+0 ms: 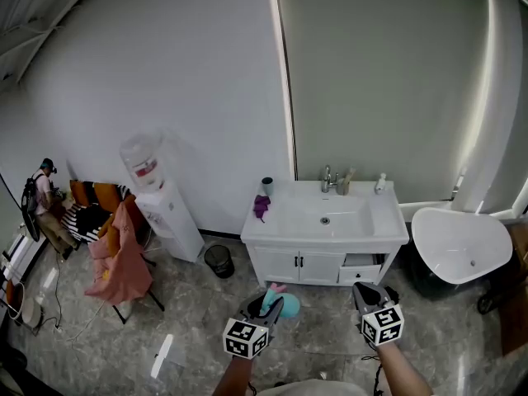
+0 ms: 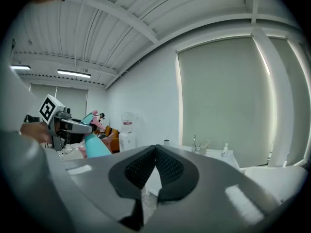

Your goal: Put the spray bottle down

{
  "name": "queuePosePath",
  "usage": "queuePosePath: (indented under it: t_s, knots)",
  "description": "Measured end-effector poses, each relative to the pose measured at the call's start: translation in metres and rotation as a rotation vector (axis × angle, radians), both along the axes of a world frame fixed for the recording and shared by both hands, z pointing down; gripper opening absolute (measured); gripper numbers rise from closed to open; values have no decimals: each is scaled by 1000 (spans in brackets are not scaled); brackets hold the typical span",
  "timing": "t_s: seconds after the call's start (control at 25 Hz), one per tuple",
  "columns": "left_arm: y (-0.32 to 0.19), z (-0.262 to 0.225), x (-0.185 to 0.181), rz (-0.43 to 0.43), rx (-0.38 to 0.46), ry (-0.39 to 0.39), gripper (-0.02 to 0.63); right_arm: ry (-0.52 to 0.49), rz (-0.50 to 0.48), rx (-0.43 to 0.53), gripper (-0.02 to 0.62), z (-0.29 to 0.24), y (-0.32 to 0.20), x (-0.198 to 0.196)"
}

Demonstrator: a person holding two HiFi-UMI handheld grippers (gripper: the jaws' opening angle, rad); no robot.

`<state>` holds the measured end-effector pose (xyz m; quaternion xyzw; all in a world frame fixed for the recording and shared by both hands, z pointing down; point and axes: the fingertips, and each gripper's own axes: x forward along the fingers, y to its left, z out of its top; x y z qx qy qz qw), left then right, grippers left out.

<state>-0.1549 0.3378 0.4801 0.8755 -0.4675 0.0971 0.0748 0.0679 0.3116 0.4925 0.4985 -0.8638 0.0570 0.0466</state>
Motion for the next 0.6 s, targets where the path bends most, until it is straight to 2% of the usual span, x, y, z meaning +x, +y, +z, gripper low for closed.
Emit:
queuePosePath:
  t_s: [0.32, 0.6]
  knots:
    - [2, 7, -16, 41, -9, 2, 143, 9, 31, -27, 11, 12, 5, -21]
    - [7, 24, -45, 84, -45, 7, 143, 12, 60, -58, 11, 27, 16, -55]
